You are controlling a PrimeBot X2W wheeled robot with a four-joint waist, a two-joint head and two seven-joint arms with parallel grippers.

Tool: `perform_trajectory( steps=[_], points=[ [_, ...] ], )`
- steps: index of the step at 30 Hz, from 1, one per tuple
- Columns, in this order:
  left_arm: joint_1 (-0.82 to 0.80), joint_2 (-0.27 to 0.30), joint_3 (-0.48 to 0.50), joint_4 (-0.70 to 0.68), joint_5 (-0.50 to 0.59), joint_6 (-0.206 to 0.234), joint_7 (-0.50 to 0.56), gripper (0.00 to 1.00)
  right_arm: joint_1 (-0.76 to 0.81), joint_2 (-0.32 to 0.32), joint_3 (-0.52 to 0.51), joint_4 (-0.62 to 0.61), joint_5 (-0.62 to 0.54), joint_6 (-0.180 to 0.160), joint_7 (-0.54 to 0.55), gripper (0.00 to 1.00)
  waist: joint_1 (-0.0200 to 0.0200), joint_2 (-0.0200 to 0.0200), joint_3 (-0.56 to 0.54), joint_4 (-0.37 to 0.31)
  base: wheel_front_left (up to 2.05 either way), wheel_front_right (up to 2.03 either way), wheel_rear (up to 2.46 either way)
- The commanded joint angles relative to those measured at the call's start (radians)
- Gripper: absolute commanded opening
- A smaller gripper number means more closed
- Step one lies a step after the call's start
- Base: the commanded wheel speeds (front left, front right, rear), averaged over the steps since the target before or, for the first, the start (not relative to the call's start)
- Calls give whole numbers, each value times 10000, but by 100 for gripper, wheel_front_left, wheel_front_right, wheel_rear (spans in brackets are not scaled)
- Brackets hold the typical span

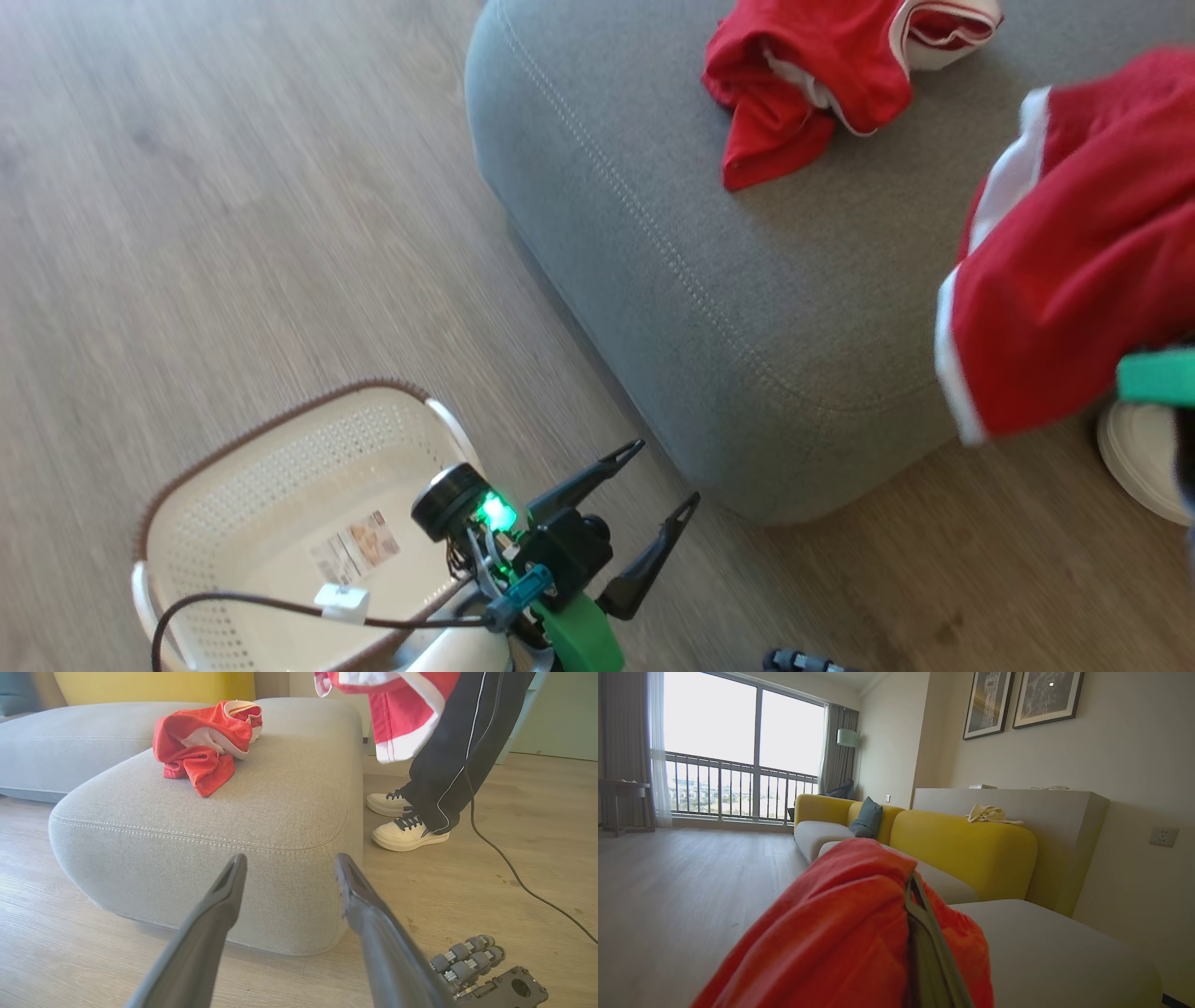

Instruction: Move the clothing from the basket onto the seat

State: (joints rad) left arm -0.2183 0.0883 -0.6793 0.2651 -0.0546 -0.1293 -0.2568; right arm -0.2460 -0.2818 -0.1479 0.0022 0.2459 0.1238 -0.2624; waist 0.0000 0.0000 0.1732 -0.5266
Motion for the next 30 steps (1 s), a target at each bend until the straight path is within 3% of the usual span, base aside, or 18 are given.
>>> perform_trajectory(
  steps=[1, 9, 17, 30],
  points=[
    [-161, -12, 308, -346, 72, -13, -49, 100, -587, -319, 103, -311, -62, 69, 6, 0, 0, 0, 209, -14, 0, 0, 0],
    [-798, 386, 141, -272, 430, -13, -49, 100, -2733, -1384, -306, 376, 235, 69, 6, 0, 0, 0, 1765, 80, 0, 0, 0],
    [-1609, 835, -211, -91, 624, -13, -49, 100, -4525, -2035, -447, 1125, 797, 69, 6, 0, 0, 0, 3174, 324, 0, 0, 0],
    [-2323, 1051, -954, -10, 752, -12, -49, 100, -7671, -3283, 691, 4557, 1271, 69, 6, 0, 0, 0, 4567, 856, 0, 0, 0]
  ],
)
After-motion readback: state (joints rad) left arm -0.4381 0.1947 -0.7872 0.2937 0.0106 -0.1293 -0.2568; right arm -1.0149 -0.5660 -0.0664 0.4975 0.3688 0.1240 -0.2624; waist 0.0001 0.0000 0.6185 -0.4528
